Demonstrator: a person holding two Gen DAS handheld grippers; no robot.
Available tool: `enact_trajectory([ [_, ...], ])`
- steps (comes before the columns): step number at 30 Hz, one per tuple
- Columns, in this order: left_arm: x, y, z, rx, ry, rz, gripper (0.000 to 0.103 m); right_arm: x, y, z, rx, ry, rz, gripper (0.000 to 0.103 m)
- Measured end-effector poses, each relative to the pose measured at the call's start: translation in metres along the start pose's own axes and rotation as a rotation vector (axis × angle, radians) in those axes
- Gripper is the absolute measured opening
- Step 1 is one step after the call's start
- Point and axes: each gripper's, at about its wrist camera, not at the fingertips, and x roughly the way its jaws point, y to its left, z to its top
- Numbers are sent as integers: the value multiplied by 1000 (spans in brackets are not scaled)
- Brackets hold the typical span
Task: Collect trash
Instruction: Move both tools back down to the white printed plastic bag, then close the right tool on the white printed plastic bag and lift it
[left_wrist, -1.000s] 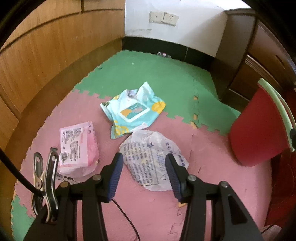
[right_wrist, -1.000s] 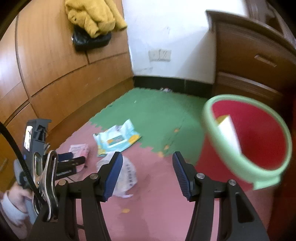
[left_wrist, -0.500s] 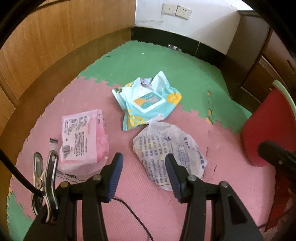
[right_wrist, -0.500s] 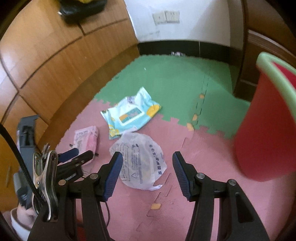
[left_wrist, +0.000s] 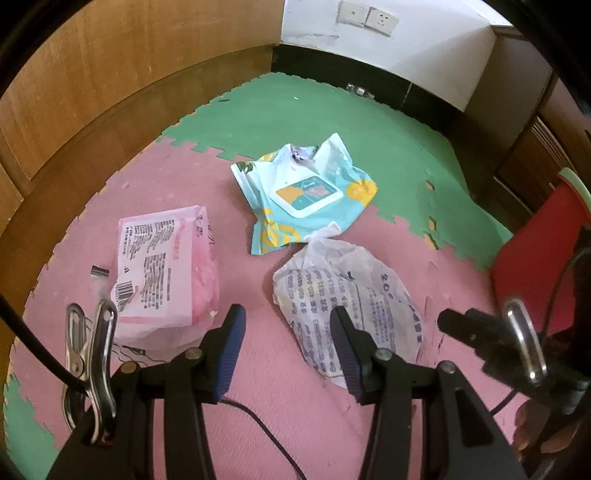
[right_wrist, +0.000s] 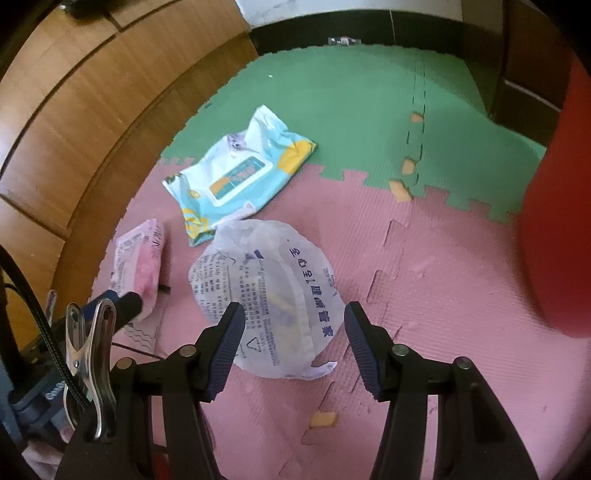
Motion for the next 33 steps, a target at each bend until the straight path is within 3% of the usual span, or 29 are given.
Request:
enact_trajectory([
  [13, 23, -3, 0, -6, 32, 29, 50, 42, -25, -4, 68, 64, 28, 57],
  [20, 35, -4, -1, -7, 49, 27, 50, 63, -24, -4, 42, 92, 39, 57],
  [26, 40, -3, -4, -20, 64, 35, 50, 79, -25, -8, 54, 144, 72, 37],
  [28, 41, -4, -5, -22, 66, 37, 50, 82, -26, -11, 68, 174, 93, 21],
  [33, 44, -4, -7, -22, 79, 34, 50, 86, -16, -18, -7, 275, 56, 14],
])
